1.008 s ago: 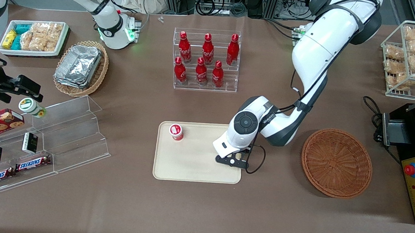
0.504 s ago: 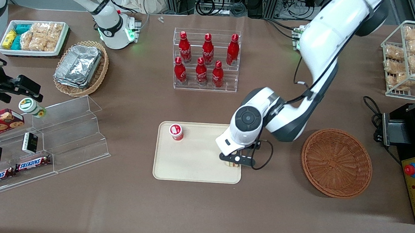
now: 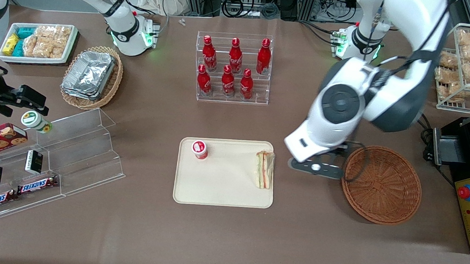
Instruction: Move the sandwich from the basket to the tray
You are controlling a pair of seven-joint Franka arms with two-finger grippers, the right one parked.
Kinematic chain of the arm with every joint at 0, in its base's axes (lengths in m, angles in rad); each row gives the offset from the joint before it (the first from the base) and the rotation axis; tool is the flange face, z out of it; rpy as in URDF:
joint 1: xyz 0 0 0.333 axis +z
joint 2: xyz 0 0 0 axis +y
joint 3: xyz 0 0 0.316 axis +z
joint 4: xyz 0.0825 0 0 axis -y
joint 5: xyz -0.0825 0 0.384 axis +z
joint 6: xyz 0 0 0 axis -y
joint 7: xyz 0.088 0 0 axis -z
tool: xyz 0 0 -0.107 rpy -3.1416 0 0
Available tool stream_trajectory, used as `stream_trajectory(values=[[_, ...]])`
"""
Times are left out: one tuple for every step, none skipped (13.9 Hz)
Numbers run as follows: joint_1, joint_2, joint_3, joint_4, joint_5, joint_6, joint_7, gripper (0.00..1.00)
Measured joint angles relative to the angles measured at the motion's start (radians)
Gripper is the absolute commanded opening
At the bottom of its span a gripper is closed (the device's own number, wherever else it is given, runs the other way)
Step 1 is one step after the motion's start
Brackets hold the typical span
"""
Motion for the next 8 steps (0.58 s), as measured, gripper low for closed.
stream_trajectory(values=[[0.034, -0.022, 0.001, 0.0, -0.002, -0.023, 0.04, 0.99], [0.069, -0.043, 0.002, 0.0, -0.003, -0.049, 0.085, 0.99], [0.103, -0.065, 0.004, 0.0, -0.003, -0.07, 0.126, 0.99], [0.136, -0.09, 0.005, 0.0, -0.004, -0.09, 0.155, 0.99], [0.168, -0.115, 0.006, 0.0, -0.004, -0.114, 0.172, 0.99], [0.197, -0.138, 0.007, 0.0, -0.009, -0.134, 0.182, 0.99], [0.222, -0.157, 0.008, -0.001, -0.021, -0.147, 0.185, 1.0], [0.249, -0.171, 0.008, -0.002, -0.032, -0.154, 0.186, 1.0]])
